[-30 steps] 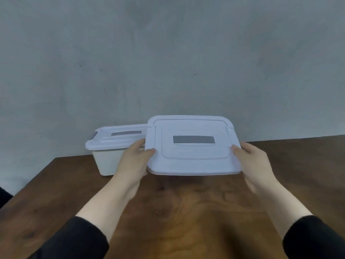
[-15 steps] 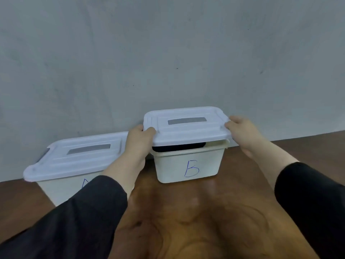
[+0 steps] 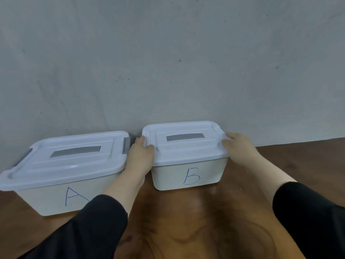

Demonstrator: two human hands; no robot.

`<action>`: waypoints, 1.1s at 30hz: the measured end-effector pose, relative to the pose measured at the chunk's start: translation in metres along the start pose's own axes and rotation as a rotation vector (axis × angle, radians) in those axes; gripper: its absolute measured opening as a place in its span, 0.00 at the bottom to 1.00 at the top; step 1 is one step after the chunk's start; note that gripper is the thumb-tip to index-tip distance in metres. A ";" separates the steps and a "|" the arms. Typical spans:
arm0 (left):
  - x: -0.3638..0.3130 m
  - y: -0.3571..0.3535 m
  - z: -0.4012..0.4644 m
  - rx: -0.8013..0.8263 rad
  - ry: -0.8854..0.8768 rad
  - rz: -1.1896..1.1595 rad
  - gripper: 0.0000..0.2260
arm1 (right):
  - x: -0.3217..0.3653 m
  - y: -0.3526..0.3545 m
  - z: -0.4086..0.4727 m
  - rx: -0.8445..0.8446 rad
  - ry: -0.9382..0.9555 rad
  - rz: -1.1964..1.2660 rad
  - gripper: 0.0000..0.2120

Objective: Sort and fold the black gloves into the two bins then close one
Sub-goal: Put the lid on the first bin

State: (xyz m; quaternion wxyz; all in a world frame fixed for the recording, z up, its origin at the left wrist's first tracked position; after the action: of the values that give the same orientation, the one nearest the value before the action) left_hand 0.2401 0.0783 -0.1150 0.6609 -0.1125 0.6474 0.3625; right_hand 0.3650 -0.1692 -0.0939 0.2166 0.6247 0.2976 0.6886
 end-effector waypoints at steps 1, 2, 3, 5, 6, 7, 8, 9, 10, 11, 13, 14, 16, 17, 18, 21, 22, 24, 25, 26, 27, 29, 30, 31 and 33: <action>0.000 -0.001 -0.001 0.002 -0.008 -0.024 0.21 | -0.003 -0.001 0.002 0.000 -0.014 0.013 0.11; 0.000 -0.001 -0.003 0.007 -0.009 -0.047 0.19 | -0.005 -0.002 0.004 -0.003 -0.026 0.024 0.10; 0.001 -0.002 -0.004 0.003 0.002 -0.069 0.19 | -0.007 -0.003 0.007 0.000 -0.055 0.045 0.11; 0.003 -0.002 -0.006 -0.026 0.046 -0.134 0.26 | -0.013 -0.004 0.013 0.012 -0.121 0.155 0.12; 0.004 -0.003 -0.006 -0.052 0.070 -0.183 0.31 | -0.017 -0.004 0.017 0.035 -0.176 0.239 0.16; 0.004 -0.003 -0.006 -0.077 0.096 -0.233 0.34 | -0.020 -0.004 0.017 0.081 -0.241 0.331 0.22; 0.004 -0.003 -0.005 -0.097 0.116 -0.261 0.35 | -0.021 -0.005 0.018 0.126 -0.293 0.412 0.27; 0.004 -0.003 -0.005 -0.110 0.128 -0.272 0.36 | -0.022 -0.005 0.019 0.152 -0.325 0.457 0.30; 0.003 -0.004 -0.005 -0.119 0.124 -0.266 0.35 | -0.021 -0.005 0.021 0.142 -0.326 0.468 0.31; 0.003 -0.005 -0.005 -0.129 0.105 -0.242 0.32 | -0.019 -0.005 0.022 0.107 -0.305 0.426 0.30; -0.001 -0.008 -0.007 -0.150 0.032 -0.152 0.26 | -0.012 -0.003 0.022 -0.006 -0.220 0.260 0.30; -0.002 -0.009 -0.008 -0.159 -0.003 -0.113 0.24 | -0.009 -0.003 0.021 -0.029 -0.191 0.216 0.29; -0.004 -0.010 -0.009 -0.163 -0.039 -0.088 0.23 | -0.007 -0.004 0.020 -0.011 -0.206 0.206 0.29; -0.005 -0.010 -0.008 -0.162 -0.024 -0.115 0.24 | -0.009 -0.004 0.021 0.006 -0.235 0.232 0.26; -0.004 -0.009 -0.006 -0.163 0.016 -0.160 0.27 | -0.011 -0.004 0.022 0.034 -0.266 0.261 0.20; -0.002 -0.008 -0.004 -0.145 0.154 -0.242 0.24 | -0.014 -0.003 0.023 0.102 -0.327 0.366 0.07; -0.001 -0.008 -0.002 -0.133 0.163 -0.239 0.18 | -0.014 -0.003 0.024 0.103 -0.314 0.360 0.08; 0.001 -0.009 0.000 -0.126 0.143 -0.217 0.10 | -0.012 -0.006 0.025 0.063 -0.252 0.303 0.15; 0.001 -0.010 0.001 -0.125 0.123 -0.184 0.09 | -0.009 -0.007 0.024 0.025 -0.219 0.284 0.18; 0.001 -0.011 0.002 -0.126 0.099 -0.129 0.09 | -0.007 -0.009 0.023 -0.005 -0.195 0.275 0.19; 0.000 -0.011 0.003 -0.127 0.074 -0.076 0.10 | -0.007 -0.012 0.022 -0.035 -0.172 0.259 0.20; -0.001 -0.012 0.004 -0.128 0.046 -0.028 0.09 | -0.006 -0.016 0.021 -0.081 -0.133 0.183 0.22; -0.001 -0.011 0.005 -0.120 0.037 -0.009 0.09 | -0.006 -0.017 0.020 -0.097 -0.118 0.142 0.24; -0.001 -0.010 0.006 -0.108 0.029 0.014 0.09 | -0.006 -0.017 0.019 -0.105 -0.122 0.122 0.28; 0.001 -0.010 0.007 -0.085 0.018 0.078 0.11 | -0.007 -0.014 0.018 -0.095 -0.145 0.112 0.33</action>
State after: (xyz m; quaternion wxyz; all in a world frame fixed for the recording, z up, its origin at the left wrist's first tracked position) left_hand 0.2518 0.0762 -0.1176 0.6351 -0.1183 0.6410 0.4144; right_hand 0.3830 -0.1607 -0.1079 0.2281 0.6776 0.2128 0.6660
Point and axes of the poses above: each hand's wrist, its own z-axis towards the middle knuckle, its own y-axis out of the back of the hand, x = y × z, the point moved 1 cm from there along z, towards the middle knuckle, and after that the axes turned 8 degrees about -y, right-handed, at the moved point
